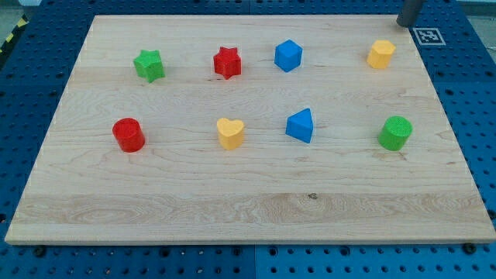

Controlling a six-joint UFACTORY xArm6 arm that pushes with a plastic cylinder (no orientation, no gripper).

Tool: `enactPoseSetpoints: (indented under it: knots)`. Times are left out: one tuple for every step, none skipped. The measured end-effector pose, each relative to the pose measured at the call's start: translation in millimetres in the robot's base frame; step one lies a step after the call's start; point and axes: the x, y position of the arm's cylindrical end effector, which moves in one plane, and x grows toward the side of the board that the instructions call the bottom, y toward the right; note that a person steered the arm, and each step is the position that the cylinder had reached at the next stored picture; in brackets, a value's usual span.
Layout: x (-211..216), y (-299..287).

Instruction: Slide the red star to the bottom of the cube

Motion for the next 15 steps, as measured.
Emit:
enactPoseSetpoints:
  knots:
    - [-2,-3]
    - [-8,-55]
    - [-24,-128]
    - [-25,-195]
    - [-24,-204]
    - [-24,-204]
    - [-24,-218]
    - [-20,-271]
    - [-17,-327]
    - [11,-370]
    - [54,-392]
    - [107,-392]
    - [160,-384]
    - [170,-369]
    - [157,-381]
